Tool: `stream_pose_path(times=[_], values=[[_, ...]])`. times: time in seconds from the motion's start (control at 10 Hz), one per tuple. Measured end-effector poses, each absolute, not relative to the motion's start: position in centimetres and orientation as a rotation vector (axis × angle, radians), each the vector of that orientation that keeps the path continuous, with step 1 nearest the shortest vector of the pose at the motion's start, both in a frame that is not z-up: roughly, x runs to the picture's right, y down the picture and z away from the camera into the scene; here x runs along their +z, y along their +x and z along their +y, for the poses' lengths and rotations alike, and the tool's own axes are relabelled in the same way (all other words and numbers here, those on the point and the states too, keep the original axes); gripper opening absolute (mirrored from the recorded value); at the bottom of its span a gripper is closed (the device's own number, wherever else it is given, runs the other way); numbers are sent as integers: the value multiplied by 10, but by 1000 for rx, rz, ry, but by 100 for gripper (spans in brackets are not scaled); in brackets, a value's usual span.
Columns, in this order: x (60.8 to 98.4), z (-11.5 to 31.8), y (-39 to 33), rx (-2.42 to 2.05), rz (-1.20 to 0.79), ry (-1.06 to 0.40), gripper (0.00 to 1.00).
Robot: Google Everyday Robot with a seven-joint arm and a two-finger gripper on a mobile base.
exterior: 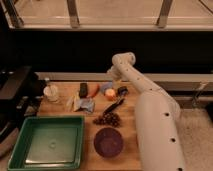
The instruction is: Place sponge in paper cup
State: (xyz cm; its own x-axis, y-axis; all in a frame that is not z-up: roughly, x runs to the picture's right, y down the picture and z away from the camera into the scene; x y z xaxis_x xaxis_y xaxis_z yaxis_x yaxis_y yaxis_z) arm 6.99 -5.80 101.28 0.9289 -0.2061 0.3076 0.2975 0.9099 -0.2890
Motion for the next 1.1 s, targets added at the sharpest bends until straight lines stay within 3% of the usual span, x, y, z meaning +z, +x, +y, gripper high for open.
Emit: stream_pose_path(times=[0.6,1.1], values=[[1021,-22,37,-315,-387,-445,79],[1024,-13,33,-319,-431,-484,31]])
